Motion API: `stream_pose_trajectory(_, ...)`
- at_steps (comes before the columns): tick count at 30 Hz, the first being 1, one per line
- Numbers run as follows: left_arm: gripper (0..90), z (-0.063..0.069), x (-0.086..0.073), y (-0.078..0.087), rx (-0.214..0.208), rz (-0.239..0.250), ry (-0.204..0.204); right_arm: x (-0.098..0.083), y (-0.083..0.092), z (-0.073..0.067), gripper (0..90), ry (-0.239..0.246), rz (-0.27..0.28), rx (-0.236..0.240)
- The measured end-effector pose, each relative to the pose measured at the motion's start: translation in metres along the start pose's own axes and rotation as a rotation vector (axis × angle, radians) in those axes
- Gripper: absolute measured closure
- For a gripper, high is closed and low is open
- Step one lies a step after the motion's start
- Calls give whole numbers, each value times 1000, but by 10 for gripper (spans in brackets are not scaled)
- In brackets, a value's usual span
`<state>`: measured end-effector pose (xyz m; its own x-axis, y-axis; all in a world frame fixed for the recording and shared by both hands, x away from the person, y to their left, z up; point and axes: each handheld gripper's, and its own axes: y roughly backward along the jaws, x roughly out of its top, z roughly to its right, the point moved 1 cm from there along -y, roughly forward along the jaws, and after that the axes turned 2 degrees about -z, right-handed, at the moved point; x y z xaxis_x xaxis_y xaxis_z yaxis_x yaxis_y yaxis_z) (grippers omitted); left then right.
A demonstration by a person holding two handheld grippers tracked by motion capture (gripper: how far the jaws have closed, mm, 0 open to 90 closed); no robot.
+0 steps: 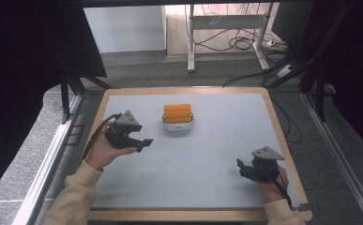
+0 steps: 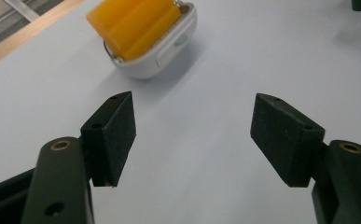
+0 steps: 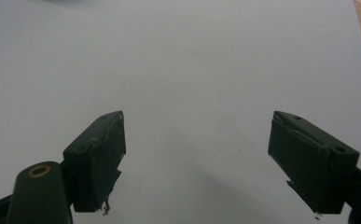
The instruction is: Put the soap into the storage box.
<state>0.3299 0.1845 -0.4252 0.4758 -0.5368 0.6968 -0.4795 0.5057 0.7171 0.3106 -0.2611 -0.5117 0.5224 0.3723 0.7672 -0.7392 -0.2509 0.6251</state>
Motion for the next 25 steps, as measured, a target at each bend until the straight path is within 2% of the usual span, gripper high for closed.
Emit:
stream_pose_trajectory(1,305,4,-9,1,5,5,2,0,0,0,193,-1,0,-2)
stream_pose_trajectory(2,304,4,-9,1,5,5,2,0,-1,0,193,-3,-2,-3)
stream_pose_trajectory(3,306,9,-20,3,16,11,1,-1,-1,0,193,-3,-3,-5)
stream_pose_trajectory(6,301,14,-33,7,23,14,16,-1,-1,1,193,-7,-5,-7)
stream_pose_trajectory(8,302,16,-41,8,15,-2,29,-2,-2,2,193,-8,-8,-8)
stream_pose_trajectory(11,301,13,-51,5,34,-23,35,-2,-3,3,193,-8,-10,-8)
stream_pose_trajectory(14,304,10,-55,-1,43,-29,67,-2,-3,2,193,-1,-7,-7)
stream_pose_trajectory(19,300,10,-52,-2,44,-30,47,-2,-3,4,193,-7,-1,-2)
stream_pose_trajectory(25,294,3,-56,-1,41,-32,75,0,-2,6,192,-10,27,17)
